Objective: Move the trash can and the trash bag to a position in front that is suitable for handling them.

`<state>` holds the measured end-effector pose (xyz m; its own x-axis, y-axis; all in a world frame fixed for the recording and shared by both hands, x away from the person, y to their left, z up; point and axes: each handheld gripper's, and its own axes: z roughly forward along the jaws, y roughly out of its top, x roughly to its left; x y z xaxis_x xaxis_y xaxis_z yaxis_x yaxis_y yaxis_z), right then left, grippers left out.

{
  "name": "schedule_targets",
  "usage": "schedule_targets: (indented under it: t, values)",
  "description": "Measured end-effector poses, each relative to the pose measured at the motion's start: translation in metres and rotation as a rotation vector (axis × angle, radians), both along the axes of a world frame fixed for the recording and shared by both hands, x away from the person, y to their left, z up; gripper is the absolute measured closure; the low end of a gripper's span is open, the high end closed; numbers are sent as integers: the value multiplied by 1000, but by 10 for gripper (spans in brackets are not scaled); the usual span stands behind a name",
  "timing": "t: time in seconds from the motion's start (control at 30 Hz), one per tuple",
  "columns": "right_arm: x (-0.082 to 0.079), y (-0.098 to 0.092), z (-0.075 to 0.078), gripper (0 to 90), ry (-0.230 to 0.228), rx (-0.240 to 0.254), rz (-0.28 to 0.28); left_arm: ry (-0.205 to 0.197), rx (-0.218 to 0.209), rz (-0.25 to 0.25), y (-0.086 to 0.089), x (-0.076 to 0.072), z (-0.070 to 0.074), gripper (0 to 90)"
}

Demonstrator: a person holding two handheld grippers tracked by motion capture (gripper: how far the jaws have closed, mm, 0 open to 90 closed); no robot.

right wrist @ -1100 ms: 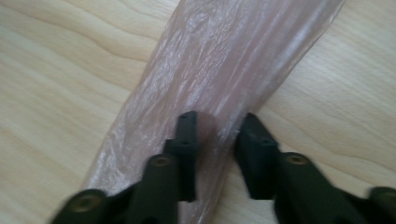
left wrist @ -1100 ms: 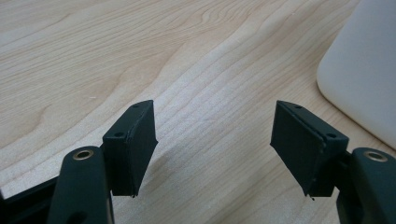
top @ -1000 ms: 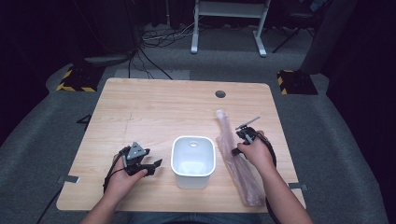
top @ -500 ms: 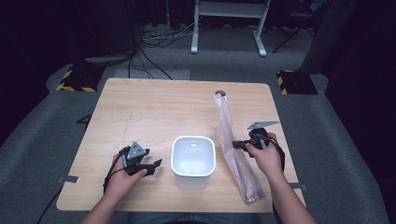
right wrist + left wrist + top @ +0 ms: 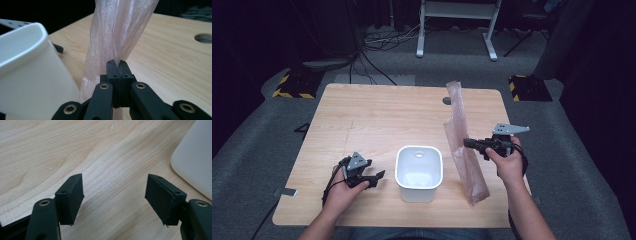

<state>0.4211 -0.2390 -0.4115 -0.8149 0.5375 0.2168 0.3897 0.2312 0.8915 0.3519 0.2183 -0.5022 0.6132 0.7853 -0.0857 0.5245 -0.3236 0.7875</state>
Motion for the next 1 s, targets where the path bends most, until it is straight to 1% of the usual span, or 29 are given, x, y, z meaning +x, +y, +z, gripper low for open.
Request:
schedule_targets:
  t: [0.03,0.07,0.1,0.17,0.23,0.3,0.33,0.37,0.4,0.43,0.5,0.53,0.57,0.6,0.67,0.83,0.9,1.0]
  values:
    - [0,-1,2,900,-17,4,9,4,8,6,0,0,-1,309]
    - [-1,-2,4,900,-40,16,27,10,18,1,0,0,0,310]
    - [-1,-4,6,900,-60,36,47,9,18,1,0,0,0,309]
    - [-3,-6,11,900,-97,65,65,8,16,0,-1,0,-1,310]
    - [-4,-8,17,900,-132,97,81,2,27,-4,-1,0,-1,310]
    - [-6,-10,24,900,-163,130,91,1,32,3,-2,0,-1,310]
    - [-7,-11,29,900,-183,147,99,0,60,12,-2,0,-1,316]
    - [-7,-11,29,900,-183,147,99,-5,110,26,-2,0,-1,316]
    - [-9,-11,35,900,-208,155,107,-4,144,33,-2,0,-2,315]
    - [-9,-11,35,900,-208,155,107,-4,144,33,-2,0,-2,317]
    - [-11,-10,41,900,-227,166,114,7,140,31,0,0,-2,317]
    - [-12,-10,47,900,-242,171,122,1,137,33,1,0,-2,315]
    - [-12,-10,47,900,-242,171,122,14,130,31,2,1,-2,315]
    - [-12,-10,49,900,-251,175,124,22,120,37,3,1,-2,314]
    - [-12,-9,55,900,-263,179,130,28,112,40,4,1,-3,313]
    - [-13,-4,68,900,-294,172,135,26,115,34,5,1,-3,310]
    - [-14,0,75,900,-311,168,146,27,114,32,5,2,-3,310]
    - [-14,6,84,900,-332,175,163,27,113,33,6,2,-3,309]
